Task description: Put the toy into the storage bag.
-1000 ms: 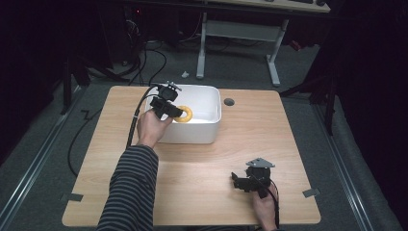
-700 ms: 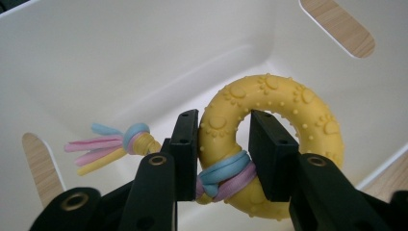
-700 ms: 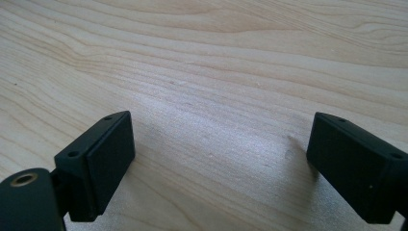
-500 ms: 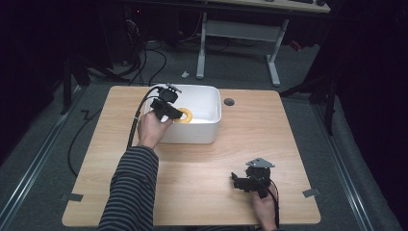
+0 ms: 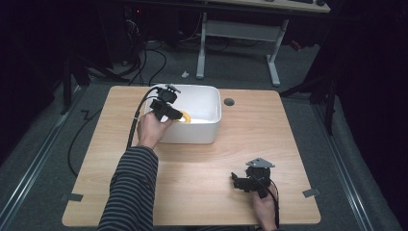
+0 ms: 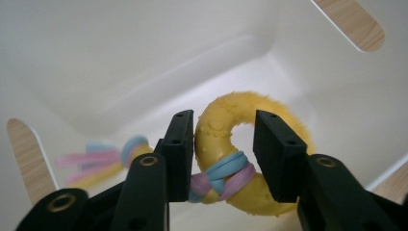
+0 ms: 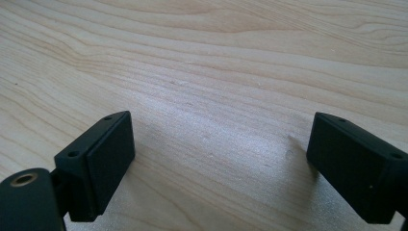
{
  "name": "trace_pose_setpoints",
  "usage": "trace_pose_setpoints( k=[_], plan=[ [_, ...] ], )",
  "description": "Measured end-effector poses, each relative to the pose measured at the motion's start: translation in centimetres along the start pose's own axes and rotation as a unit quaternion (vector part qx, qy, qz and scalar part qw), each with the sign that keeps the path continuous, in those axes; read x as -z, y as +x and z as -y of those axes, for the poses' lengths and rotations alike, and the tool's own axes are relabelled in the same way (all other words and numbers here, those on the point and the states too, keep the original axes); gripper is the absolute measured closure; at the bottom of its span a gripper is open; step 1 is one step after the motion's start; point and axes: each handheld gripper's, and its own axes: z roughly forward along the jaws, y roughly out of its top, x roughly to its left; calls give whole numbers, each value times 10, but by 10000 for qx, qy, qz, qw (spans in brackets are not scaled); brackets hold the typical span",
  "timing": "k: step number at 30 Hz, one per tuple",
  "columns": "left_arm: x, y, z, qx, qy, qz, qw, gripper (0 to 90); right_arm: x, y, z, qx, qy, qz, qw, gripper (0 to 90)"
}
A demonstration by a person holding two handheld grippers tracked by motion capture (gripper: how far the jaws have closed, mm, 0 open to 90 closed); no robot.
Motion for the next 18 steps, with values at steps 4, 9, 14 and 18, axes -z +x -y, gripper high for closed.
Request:
trace_pose_setpoints(
  k=[4,9,14,18],
  plan=[
    [6,-3,-1,-14,-122,58,9999,489,0,0,0,1,1,-3,10000,93],
    [21,-6,0,-3,-395,141,9991,428,0,0,0,23,8,-16,10000,91],
    [38,-8,4,-110,-578,85,9982,400,0,0,0,23,6,-22,10000,91],
    [51,-9,9,-146,-717,62,9973,393,0,0,0,23,7,-20,10000,91]
  ],
)
